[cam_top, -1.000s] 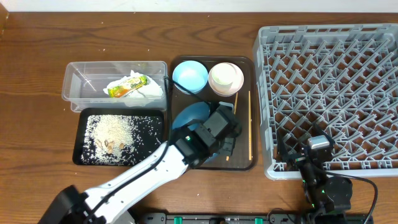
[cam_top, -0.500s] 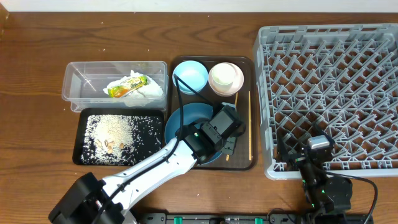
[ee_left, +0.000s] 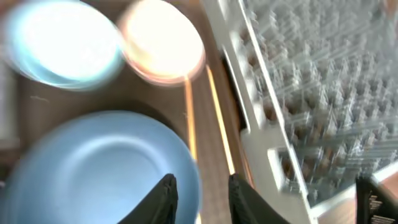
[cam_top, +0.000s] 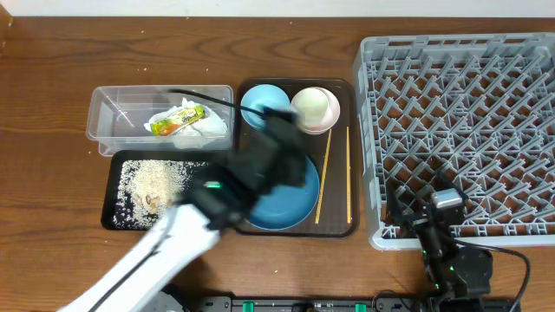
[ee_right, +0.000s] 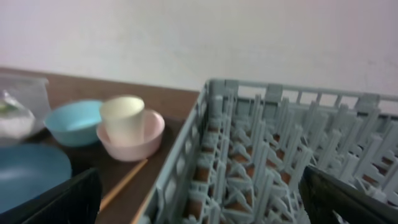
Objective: Sort waste into correct bins and load items into the dishwasher rack
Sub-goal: 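Reach the right gripper toward the cream cup in the pink bowl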
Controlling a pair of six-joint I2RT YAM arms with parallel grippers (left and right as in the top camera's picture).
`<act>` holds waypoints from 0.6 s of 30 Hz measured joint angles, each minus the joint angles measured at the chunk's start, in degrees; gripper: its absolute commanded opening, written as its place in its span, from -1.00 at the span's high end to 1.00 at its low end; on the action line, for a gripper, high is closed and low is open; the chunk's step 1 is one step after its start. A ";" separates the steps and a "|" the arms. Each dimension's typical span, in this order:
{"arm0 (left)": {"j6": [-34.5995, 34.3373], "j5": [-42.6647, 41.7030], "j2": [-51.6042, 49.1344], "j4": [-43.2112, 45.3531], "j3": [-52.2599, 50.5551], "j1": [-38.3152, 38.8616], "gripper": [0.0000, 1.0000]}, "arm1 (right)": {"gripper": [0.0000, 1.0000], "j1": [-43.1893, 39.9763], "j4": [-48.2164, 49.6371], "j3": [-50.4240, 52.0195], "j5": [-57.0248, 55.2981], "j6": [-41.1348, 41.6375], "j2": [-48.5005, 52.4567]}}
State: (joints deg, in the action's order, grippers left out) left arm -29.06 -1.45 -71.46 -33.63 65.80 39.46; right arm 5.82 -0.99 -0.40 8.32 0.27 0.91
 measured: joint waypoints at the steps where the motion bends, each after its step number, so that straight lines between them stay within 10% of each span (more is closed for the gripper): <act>1: 0.76 0.09 1.99 -2.21 1.33 -3.08 0.24 | -0.99 0.00 -0.09 -0.02 0.11 1.11 0.00; 9: 5.18 1.75 11.91 -10.05 3.06 -27.17 -0.20 | -0.98 0.00 -9.18 -9.99 0.50 5.11 7.39; 18: 6.21 3.41 12.26 -14.34 3.13 -46.88 -0.69 | -0.99 0.04 -35.08 -54.99 8.35 7.06 45.79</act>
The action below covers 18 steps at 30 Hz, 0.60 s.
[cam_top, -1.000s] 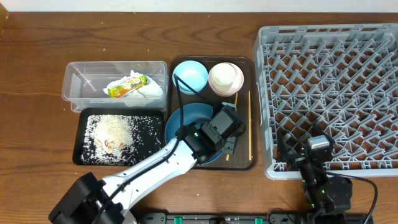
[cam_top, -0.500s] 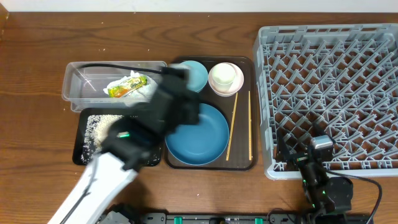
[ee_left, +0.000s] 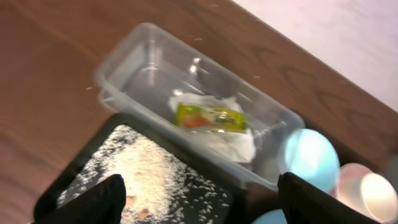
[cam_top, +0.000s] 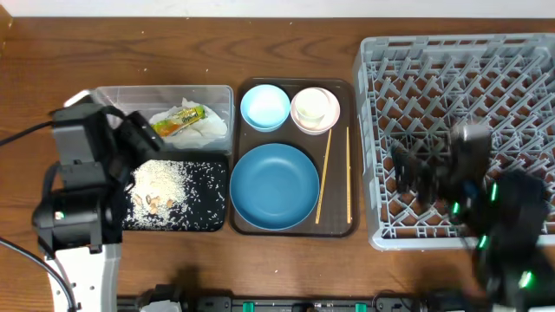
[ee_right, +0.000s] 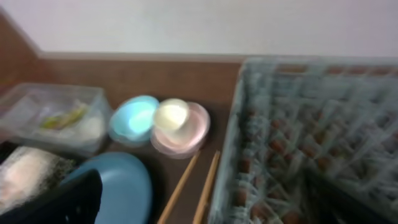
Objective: Sort waste into correct bins and load items into the dishwasher rack
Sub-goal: 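Reach the right gripper toward the cream cup in the pink bowl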
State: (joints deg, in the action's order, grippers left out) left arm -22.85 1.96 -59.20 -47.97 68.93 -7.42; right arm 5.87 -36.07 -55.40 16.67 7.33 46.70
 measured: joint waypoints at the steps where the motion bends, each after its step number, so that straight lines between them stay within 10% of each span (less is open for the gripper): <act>1: 0.15 0.00 -0.26 0.07 0.00 -0.63 -0.70 | -0.99 0.13 -3.65 -4.96 1.09 0.22 4.48; 8: 0.22 -0.07 -2.05 0.11 0.00 -1.57 -0.71 | -0.99 8.92 -24.61 -37.59 5.46 0.63 37.73; 15: 0.22 -0.04 -3.08 0.13 0.00 -1.57 -0.72 | -0.98 19.50 -21.49 -45.24 4.17 0.09 55.87; 18: 0.22 -0.04 -3.30 0.11 0.00 -1.57 -0.72 | -0.22 21.77 -19.02 -45.27 2.78 -0.81 60.22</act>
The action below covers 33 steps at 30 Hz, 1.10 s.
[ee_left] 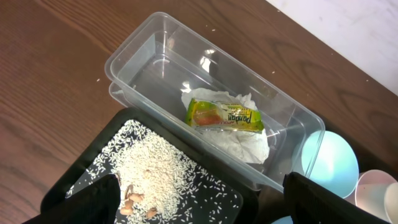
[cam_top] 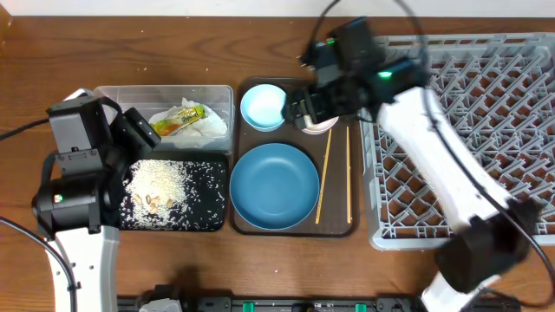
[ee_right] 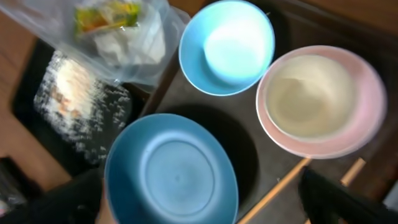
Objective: Sort waste into correct bins and load items into the dishwasher rack
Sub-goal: 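Reach the right gripper toward the cream cup in the pink bowl, then grasp the cream cup rim with the right gripper and lift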
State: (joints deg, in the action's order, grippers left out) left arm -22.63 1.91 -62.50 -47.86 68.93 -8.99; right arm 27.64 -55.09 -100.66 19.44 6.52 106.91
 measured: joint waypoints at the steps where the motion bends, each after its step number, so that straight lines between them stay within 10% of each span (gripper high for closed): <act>1: 0.00 0.00 -0.02 0.00 0.00 0.00 -0.72 | 0.05 0.37 0.74 0.00 -0.39 0.20 1.18; 3: 0.00 0.00 -0.09 0.02 0.00 0.00 -0.72 | 0.41 1.14 1.77 -0.02 -1.73 0.61 3.45; 23: 0.00 0.00 -0.09 0.02 0.00 0.00 -0.73 | 0.46 5.92 8.63 -0.11 -23.52 -0.83 13.66; 33: 0.00 0.00 -0.09 0.02 0.00 0.00 -0.74 | 0.84 5.92 10.54 -0.13 -25.94 -1.16 13.99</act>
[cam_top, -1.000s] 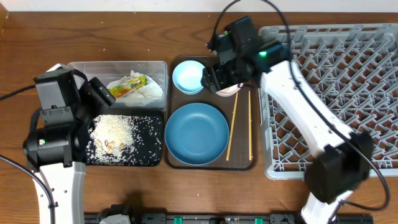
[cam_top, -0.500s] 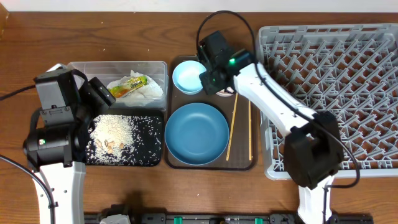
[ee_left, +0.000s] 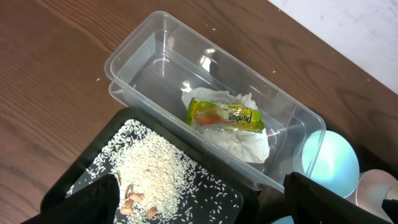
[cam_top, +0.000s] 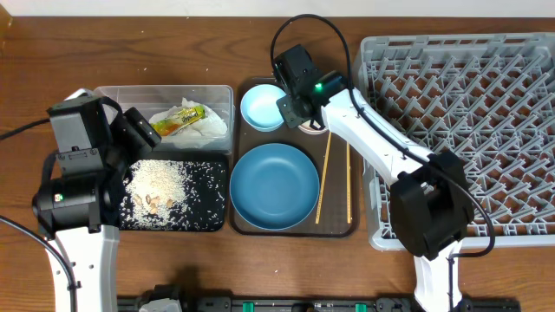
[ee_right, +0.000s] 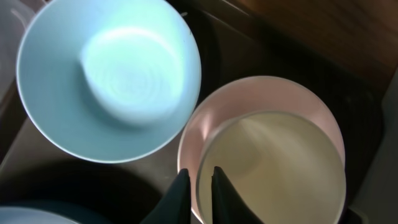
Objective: Sort waste into correct bins and load items into the dishwasher rack
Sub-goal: 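Grasp the cream cup rim with the right gripper and lift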
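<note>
My right gripper [ee_right: 198,170] is down in the pink bowl [ee_right: 249,93] on the brown tray [cam_top: 295,230]. Its fingers straddle the rim of the cream cup [ee_right: 273,168] that stands in that bowl, closed tight on it. Beside it sit a light blue bowl [ee_right: 112,74], a blue plate [cam_top: 273,186] and two chopsticks [cam_top: 325,178]. The grey dishwasher rack [cam_top: 468,113] is at the right. My left gripper [ee_left: 205,194] hangs wide open above the black tray of rice [ee_left: 149,174], holding nothing.
A clear bin [ee_left: 155,68] at the back left holds a yellow-green wrapper [ee_left: 224,115] on a crumpled napkin [ee_left: 245,140]. A few nut-like scraps [ee_left: 134,199] lie among the rice. The right arm stretches from the rack's front over the brown tray.
My right gripper was open and higher over the bowls and plate; now it is low in the pink bowl, closed on the cream cup's rim. The left arm has not moved.
First my left gripper hung over the blue plate and my right was near the rack's front. Then the left stood open over the rice tray and bin, and stayed. My right went from the rack to above the bowls, open, and now grips the cream cup.
</note>
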Controlling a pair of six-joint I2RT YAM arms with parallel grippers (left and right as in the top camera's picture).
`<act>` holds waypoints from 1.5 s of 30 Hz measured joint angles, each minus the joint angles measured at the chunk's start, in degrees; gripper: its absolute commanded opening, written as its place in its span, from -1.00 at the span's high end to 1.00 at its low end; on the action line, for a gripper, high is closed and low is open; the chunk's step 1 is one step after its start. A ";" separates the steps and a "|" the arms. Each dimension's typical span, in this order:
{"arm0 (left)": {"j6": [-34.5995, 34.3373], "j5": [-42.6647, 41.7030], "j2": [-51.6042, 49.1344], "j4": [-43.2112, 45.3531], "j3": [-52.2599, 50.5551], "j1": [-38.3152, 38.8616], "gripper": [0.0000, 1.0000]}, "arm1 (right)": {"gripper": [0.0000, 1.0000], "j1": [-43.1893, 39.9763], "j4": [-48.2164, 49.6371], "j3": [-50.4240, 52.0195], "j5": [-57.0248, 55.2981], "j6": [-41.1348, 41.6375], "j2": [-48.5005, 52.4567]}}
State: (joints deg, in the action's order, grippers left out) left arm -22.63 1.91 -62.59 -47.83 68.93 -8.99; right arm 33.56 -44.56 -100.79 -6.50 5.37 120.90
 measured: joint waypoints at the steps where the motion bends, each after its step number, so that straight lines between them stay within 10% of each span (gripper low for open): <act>1: 0.00 0.00 0.00 0.00 0.00 0.00 -0.74 | 0.83 0.00 -0.59 0.00 -0.02 0.02 0.00; 33: 0.00 0.00 0.00 0.00 0.00 0.00 -0.74 | 0.98 -0.96 0.85 0.66 -1.79 -0.66 -6.19; 45: 0.00 0.00 0.00 0.00 0.00 0.00 -0.75 | 0.98 -23.80 -4.28 -2.93 29.11 -6.40 -21.92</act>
State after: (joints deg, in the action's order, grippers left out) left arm -22.63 1.91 -62.59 -47.83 68.93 -8.99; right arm 9.76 -48.84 -103.72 22.61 -1.04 98.98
